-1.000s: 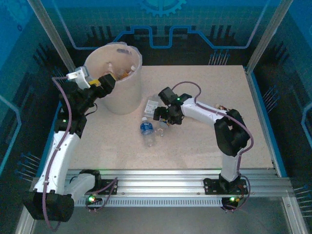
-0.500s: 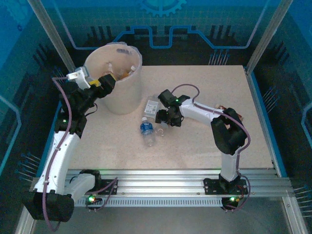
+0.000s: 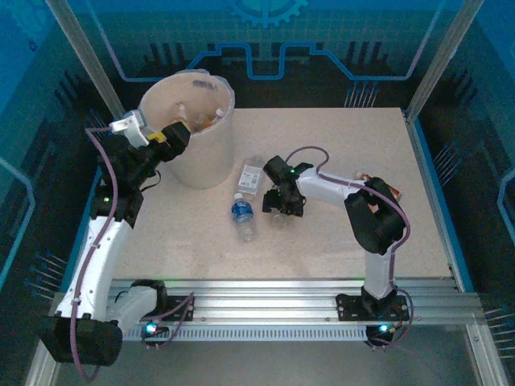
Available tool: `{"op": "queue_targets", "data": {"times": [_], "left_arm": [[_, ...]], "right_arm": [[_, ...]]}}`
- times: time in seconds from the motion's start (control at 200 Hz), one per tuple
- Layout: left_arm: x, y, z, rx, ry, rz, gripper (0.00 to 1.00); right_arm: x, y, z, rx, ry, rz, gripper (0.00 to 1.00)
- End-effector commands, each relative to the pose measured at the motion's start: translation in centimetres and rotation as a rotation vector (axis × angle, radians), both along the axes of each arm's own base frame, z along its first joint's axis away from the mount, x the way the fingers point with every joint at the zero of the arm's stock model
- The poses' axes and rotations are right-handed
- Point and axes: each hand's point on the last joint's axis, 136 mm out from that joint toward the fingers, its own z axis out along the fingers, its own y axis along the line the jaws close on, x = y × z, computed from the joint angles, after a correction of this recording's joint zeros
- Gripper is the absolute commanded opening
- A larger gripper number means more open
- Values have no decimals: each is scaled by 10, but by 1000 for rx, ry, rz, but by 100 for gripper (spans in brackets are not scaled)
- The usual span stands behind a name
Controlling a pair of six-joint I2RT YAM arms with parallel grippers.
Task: Put the plastic bottles in the bin
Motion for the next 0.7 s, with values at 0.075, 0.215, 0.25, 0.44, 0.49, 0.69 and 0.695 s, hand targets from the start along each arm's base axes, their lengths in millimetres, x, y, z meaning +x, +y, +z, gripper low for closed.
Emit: {"op": "queue_targets", "data": {"times": [0.075, 0.215, 0.25, 0.44, 0.49, 0.69, 0.695], "left_arm": [[-3, 0, 11, -8, -40, -9, 99], [-4, -1, 13, -14, -38, -14, 99], [-4, -2, 13, -15, -37, -14, 99], [-6, -3, 18, -19, -45, -22, 99], [-6, -5, 18, -17, -46, -25, 99], [-7, -16, 17, 44, -16, -38, 99], [-7, -17, 17, 47, -15, -39, 99]], "right_arm": [[-10, -14, -26, -71, 60, 37, 72], [-11, -16, -27, -87, 59, 56, 59], [-12, -17, -26, -91, 53, 60, 54], [-13, -20, -11, -113, -1, 94, 44], [-13, -19, -3, -116, -26, 110, 43], [-11, -14, 45, -133, -215, 199, 39], [-11, -14, 46, -133, -221, 201, 38]]}}
